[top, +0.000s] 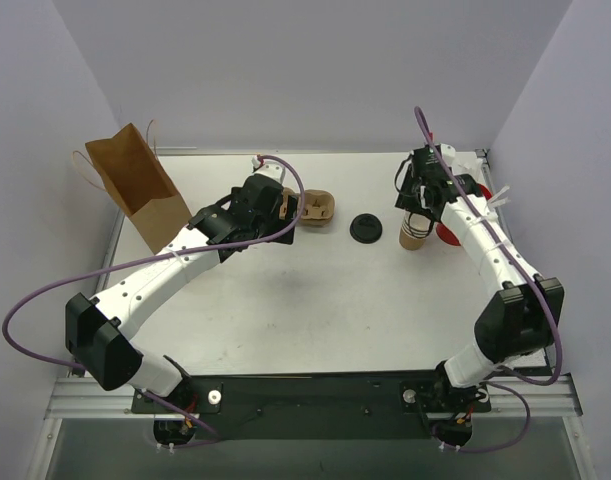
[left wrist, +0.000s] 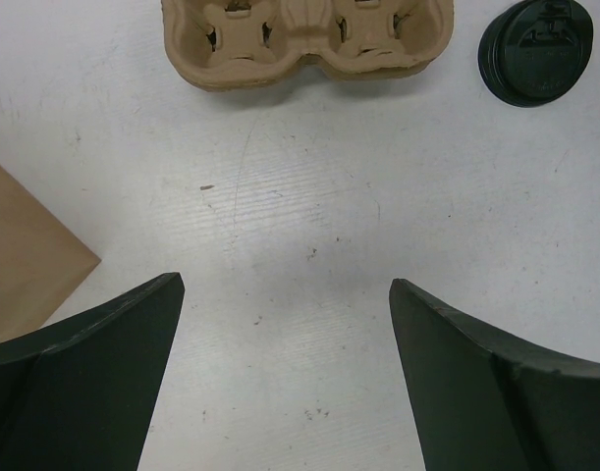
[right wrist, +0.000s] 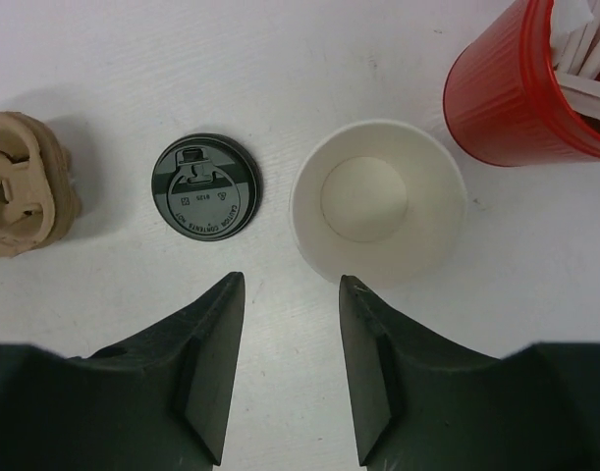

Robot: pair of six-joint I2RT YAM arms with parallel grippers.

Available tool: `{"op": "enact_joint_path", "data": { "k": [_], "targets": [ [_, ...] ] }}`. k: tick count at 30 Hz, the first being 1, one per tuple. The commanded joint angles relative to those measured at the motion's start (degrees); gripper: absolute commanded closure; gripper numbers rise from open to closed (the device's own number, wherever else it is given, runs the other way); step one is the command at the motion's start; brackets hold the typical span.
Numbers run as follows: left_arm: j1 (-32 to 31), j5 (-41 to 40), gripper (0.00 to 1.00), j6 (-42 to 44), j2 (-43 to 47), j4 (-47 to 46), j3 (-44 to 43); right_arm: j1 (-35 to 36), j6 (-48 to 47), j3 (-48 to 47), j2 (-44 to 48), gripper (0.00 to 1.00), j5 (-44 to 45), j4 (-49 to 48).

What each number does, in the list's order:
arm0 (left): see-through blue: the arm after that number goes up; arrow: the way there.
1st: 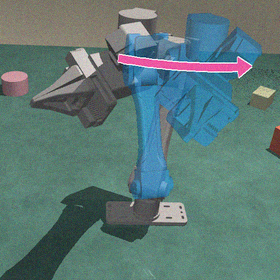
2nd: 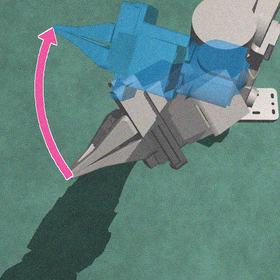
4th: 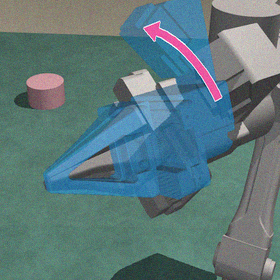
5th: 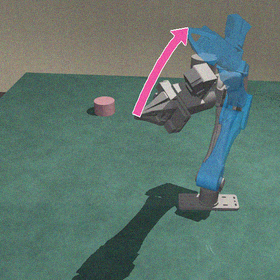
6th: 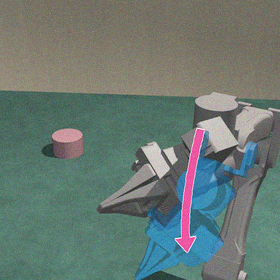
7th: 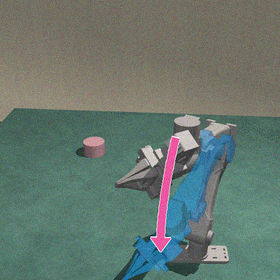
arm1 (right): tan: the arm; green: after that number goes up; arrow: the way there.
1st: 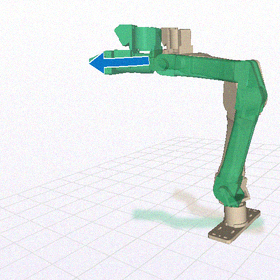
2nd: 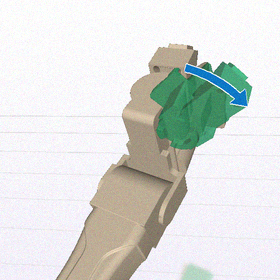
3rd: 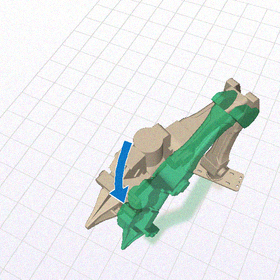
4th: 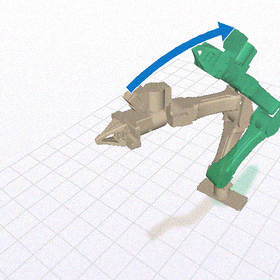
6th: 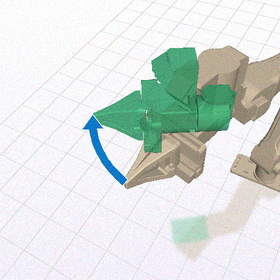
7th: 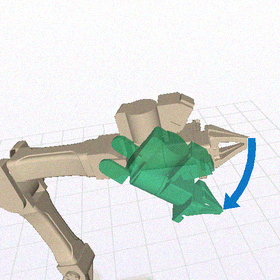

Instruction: Pack the takeout coffee

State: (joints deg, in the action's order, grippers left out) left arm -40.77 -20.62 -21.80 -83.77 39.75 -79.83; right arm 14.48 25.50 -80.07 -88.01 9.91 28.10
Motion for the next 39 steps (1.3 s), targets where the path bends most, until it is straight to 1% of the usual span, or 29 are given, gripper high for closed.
{"op": "enact_joint_path", "data": {
  "k": [1,2,4,6,10,14,19,25,29,30,31,33,39],
  "targets": [
    [0.2,0.4,0.03,0.7,2.4,-0.9,-0.8,-0.9,-2.1,-4.2,-3.3,0.61,-1.2,0.1],
    [0.2,0.2,0.03,0.8,2.6,-0.9,-0.7,-1.0,-2.6,-4.6,-4.0,0.62,-1.4,0.1],
    [0.3,0.0,0.03,0.8,2.6,-1.0,-0.3,-1.4,-2.7,-5.7,-6.1,0.67,-1.7,0.6],
    [0.3,0.0,0.03,0.8,2.7,-1.2,-0.1,-1.8,-2.9,-6.0,-7.3,0.67,-2.0,0.8],
    [0.3,0.1,0.02,0.9,3.1,-1.5,0.0,-2.5,-2.9,-6.2,-9.6,0.75,-2.0,0.7],
    [0.3,-0.2,0.03,0.9,3.2,-1.4,0.3,-2.6,-2.8,-6.2,-10.8,0.76,-1.6,0.9],
    [0.3,-0.3,0.02,0.9,3.7,-1.9,0.6,-2.6,-3.3,-6.3,-11.8,0.88,-1.0,1.3],
    [0.3,-0.3,0.03,1.0,3.9,-2.1,1.0,-2.6,-4.0,-6.7,-13.2,0.86,-1.3,1.9],
    [0.4,-0.4,0.03,0.9,3.8,-2.1,0.8,-2.5,-4.2,-6.8,-13.6,0.86,-0.9,2.2],
    [0.4,-0.4,0.03,0.9,3.9,-2.1,0.8,-2.5,-4.1,-6.8,-13.6,0.87,-0.6,2.2],
    [0.4,-0.4,0.03,0.9,3.9,-2.2,0.9,-2.6,-4.2,-6.8,-13.6,0.9,-0.5,2.1],
    [0.4,-0.4,0.03,0.9,3.9,-2.2,0.9,-2.5,-4.2,-6.9,-13.5,0.94,-0.1,2.4],
    [0.5,-0.3,0.03,0.9,4.0,-2.4,1.2,-2.4,-4.6,-7.7,-12.9,0.96,1.2,3.3]
  ]
}}
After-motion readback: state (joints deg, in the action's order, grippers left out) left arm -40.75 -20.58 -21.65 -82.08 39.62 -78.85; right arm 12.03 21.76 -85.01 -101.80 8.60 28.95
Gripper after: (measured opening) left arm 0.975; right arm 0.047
